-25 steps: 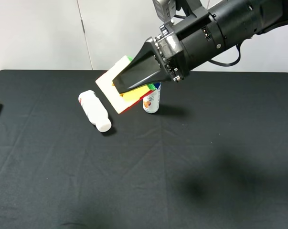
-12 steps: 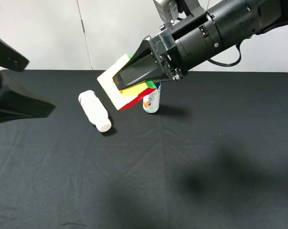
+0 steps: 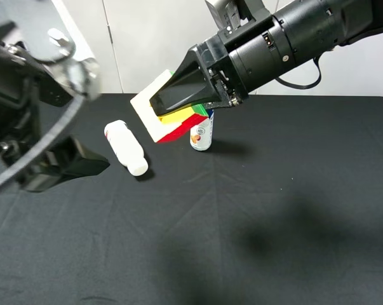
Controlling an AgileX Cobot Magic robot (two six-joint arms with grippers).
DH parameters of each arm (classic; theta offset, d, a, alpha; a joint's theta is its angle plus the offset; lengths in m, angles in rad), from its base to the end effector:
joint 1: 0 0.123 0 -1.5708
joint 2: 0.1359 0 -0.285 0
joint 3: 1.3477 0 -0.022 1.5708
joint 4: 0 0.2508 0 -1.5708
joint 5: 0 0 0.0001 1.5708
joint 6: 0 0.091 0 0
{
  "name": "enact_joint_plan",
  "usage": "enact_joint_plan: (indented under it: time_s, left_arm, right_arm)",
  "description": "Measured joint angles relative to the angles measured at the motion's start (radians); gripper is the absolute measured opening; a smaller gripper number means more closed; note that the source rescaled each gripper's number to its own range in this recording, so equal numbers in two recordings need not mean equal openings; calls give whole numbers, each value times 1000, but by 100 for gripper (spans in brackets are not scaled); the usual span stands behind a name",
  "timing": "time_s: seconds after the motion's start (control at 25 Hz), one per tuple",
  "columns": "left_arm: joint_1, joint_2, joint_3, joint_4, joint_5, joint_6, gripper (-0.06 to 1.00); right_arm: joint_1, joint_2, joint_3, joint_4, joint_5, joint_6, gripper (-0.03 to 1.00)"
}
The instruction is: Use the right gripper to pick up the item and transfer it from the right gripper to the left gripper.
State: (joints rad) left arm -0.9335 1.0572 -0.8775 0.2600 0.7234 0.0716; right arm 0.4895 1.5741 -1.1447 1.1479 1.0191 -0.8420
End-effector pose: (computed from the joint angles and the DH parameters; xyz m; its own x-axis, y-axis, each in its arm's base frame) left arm 0.1369 -0.1589 0.3223 -0.2198 0.7361 -0.6401 0.8086 0.5046 0.3025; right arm 0.2468 0.2116 0.2958 -0.7211 -0.3704 -0.5854 -0.6920 0.3450 0.6341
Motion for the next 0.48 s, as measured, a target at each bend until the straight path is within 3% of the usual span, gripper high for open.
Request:
enact_joint_plan:
  time_s: [0.12,0.48]
  left_arm:
    - [-43,33,0,69,-27,-62,95]
    - [-64,133,-10,81,-182,-133,94]
  right_arm:
    - [0,0,0,-10,0,12,0]
    - [0,0,0,-15,0,15,0]
